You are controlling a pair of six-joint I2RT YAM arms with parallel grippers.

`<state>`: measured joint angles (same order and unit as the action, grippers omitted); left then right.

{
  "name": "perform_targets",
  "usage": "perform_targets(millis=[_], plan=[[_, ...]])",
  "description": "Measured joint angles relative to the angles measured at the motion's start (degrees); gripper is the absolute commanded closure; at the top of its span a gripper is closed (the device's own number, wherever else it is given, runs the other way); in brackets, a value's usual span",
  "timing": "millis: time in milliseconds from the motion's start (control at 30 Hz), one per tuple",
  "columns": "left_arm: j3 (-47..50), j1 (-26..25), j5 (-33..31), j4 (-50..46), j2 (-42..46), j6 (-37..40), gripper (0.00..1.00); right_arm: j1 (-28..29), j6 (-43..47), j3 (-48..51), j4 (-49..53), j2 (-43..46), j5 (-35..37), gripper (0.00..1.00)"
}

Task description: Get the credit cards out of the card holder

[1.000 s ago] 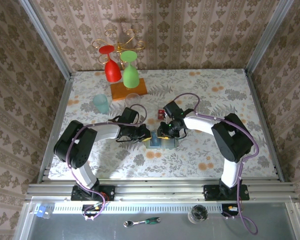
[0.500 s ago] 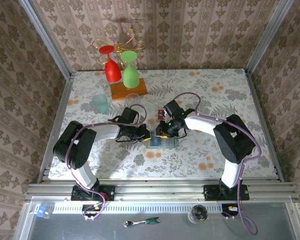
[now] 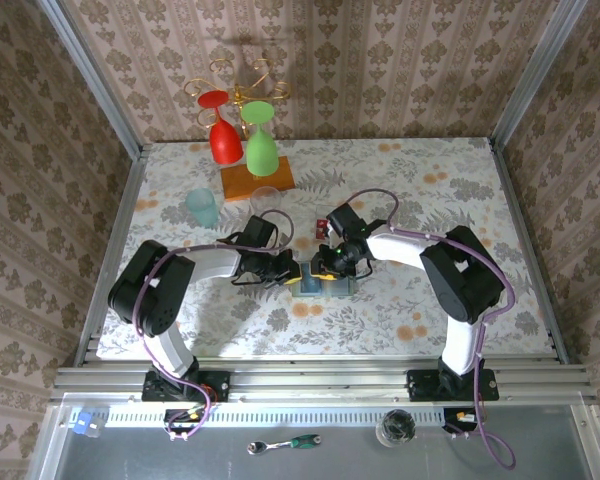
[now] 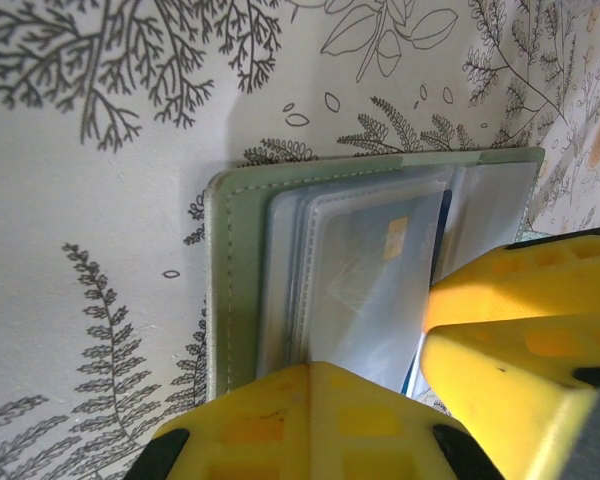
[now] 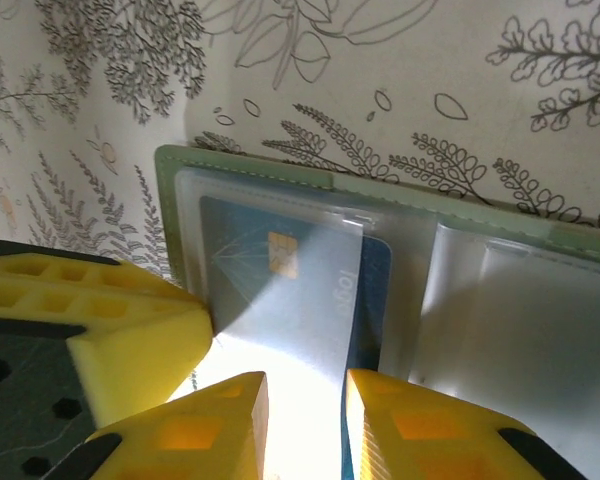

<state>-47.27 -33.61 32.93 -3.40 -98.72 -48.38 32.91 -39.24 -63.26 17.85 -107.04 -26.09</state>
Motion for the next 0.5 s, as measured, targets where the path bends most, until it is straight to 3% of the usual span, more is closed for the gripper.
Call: perform_targets(millis=[500], plan=[[0.0,0.0,-1.6,-2.1,0.9,0.5,1.0,0.0,0.0,0.1,-0.2,-0.1,-0.1,0.73]])
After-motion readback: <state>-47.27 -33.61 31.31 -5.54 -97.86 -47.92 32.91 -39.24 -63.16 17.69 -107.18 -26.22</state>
